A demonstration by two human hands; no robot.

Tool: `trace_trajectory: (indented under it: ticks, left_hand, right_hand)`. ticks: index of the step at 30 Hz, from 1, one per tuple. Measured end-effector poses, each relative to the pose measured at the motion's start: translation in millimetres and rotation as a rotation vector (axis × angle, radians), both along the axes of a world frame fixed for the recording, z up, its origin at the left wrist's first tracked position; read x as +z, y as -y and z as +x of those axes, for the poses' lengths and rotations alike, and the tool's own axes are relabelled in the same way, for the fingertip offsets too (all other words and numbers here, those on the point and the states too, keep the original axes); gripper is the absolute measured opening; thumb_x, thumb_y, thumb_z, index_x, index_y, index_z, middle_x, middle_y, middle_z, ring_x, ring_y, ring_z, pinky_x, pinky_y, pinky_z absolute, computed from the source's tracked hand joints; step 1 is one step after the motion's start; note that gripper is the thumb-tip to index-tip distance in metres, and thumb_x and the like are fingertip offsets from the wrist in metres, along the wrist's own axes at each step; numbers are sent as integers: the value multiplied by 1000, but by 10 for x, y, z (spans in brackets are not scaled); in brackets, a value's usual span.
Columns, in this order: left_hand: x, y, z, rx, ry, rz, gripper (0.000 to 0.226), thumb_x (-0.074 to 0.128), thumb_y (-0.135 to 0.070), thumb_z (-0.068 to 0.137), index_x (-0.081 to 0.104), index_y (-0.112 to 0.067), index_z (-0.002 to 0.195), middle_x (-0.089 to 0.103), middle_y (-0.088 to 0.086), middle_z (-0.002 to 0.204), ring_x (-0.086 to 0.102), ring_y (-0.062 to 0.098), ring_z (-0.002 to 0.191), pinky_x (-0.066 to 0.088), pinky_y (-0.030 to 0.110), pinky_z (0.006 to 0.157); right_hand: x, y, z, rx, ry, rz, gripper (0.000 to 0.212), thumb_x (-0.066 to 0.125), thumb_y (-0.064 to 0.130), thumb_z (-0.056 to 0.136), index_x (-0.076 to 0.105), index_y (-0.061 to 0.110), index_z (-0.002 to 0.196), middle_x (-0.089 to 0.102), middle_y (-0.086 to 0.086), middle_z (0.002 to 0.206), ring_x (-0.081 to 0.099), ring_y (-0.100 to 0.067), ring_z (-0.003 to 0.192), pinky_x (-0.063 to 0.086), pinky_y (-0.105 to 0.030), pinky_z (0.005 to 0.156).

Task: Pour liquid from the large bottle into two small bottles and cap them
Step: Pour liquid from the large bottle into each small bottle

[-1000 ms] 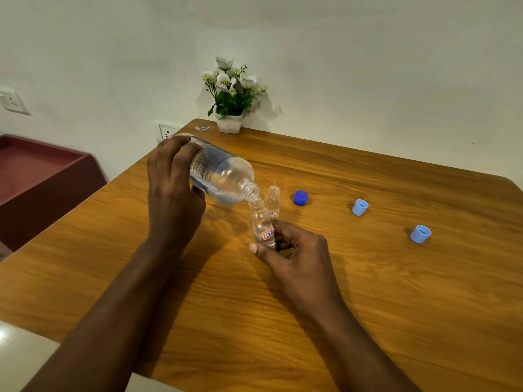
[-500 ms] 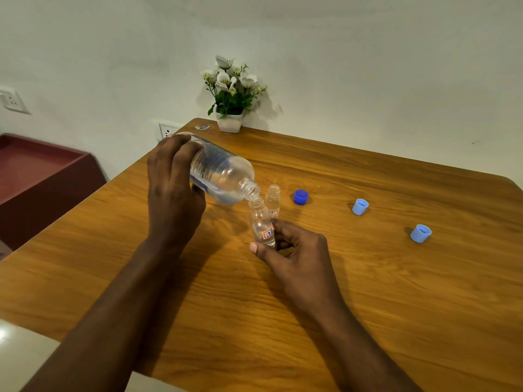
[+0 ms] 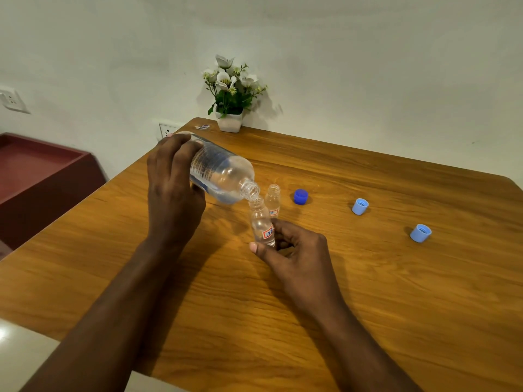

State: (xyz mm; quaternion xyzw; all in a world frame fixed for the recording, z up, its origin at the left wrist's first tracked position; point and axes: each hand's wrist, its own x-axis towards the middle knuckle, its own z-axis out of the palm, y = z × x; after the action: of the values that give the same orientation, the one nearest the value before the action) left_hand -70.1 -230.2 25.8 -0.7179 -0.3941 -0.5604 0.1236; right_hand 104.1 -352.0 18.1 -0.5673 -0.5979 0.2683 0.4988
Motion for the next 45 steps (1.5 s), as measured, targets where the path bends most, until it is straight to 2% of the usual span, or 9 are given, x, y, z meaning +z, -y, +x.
trace_trajectory:
  ticks: [6, 17, 24, 45]
  left_hand:
    - [5, 2, -4, -6, 3, -10, 54, 67, 9, 76, 45, -7, 123, 50, 25, 127, 44, 37, 122, 40, 38, 102]
    - [9, -1, 0, -6, 5, 14, 52, 66, 10, 76, 46, -6, 121, 51, 24, 126, 45, 37, 121, 41, 40, 101]
    - [7, 1, 5, -1, 4, 10, 50, 65, 8, 78, 45, -6, 122, 51, 24, 126, 45, 36, 121, 41, 40, 101]
    - [2, 4, 0, -3, 5, 17, 50, 65, 8, 78, 45, -6, 122, 51, 24, 126, 45, 36, 121, 41, 40, 101]
  right_hand:
    - [7, 3, -3, 0, 7, 2, 27, 78, 20, 79, 73, 25, 105, 75, 12, 91, 68, -2, 82, 55, -28, 74]
    - [6, -1, 1, 12, 6, 2, 27, 77, 21, 80, 73, 23, 106, 75, 11, 92, 68, -2, 82, 56, -28, 74]
    - [-16, -13, 6, 12, -9, 6, 23, 77, 21, 79, 74, 23, 102, 75, 9, 88, 69, -6, 79, 56, -34, 73]
    - [-31, -12, 2, 14, -15, 5, 21, 77, 20, 79, 74, 21, 100, 76, 9, 87, 69, -7, 77, 56, -37, 73]
